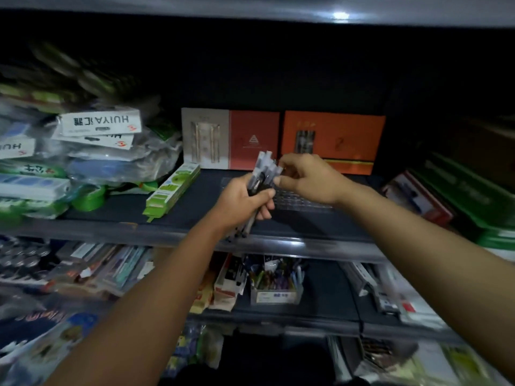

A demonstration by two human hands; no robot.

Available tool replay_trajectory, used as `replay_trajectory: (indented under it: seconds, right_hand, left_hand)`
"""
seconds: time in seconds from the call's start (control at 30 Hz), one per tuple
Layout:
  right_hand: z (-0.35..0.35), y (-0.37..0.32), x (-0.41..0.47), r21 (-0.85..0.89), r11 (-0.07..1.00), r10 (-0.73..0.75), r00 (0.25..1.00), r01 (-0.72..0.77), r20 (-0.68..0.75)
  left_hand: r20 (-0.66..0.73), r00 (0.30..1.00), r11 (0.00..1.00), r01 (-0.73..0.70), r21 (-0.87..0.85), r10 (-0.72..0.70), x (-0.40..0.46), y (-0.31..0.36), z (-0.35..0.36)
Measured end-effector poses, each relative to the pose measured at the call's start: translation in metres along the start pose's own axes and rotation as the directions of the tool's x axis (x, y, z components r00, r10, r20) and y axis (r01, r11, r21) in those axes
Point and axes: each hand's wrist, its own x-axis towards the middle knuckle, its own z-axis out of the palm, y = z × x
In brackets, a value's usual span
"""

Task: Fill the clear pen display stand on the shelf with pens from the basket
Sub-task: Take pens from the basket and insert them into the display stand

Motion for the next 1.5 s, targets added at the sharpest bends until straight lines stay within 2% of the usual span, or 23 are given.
replay_trajectory:
  seconds: [0.23,0.33,0.43,0.6,0.77,1.0,1.5]
  right_hand:
    - [-0.005,0.015,-0.021,0.212,0.972,0.103,0.995,-0.102,0.004]
    - [-0.013,0.023,-0.02,0.303,0.944,0.163,0.984,-0.134,-0.072]
    - [-0.028,0.038,-0.014,0.43,0.89,0.253,0.949,-0.151,-0.19]
    - [-0.055,0.071,-0.009,0.335,0.926,0.3,0.879,-0.175,-0.371]
    - [-0.06,0.095,-0.005,0.165,0.972,0.225,0.849,-0.165,-0.478]
    - [-0.051,0.127,0.004,0.074,0.982,0.188,0.837,-0.175,-0.514]
    - [-0.044,0.146,0.023,0.052,0.985,0.166,0.851,-0.162,-0.497]
  left_hand:
    - [0.031,0.999,0.998,-0.001,-0.07,0.003,-0.007,-0.007,0.029]
    - [-0.014,0.999,0.992,0.049,-0.116,-0.051,0.0,-0.009,0.033]
    - [-0.094,0.995,0.996,0.035,-0.088,-0.043,0.012,-0.012,0.033]
    - [-0.145,0.989,0.997,0.002,-0.071,-0.012,0.035,-0.013,0.037]
    - [-0.139,0.99,0.999,-0.033,-0.041,0.027,0.055,-0.013,0.051]
    - [-0.131,0.99,0.997,-0.063,-0.032,0.059,0.075,-0.016,0.064]
    - [-0.105,0.994,0.999,-0.044,-0.005,0.043,0.089,-0.022,0.076]
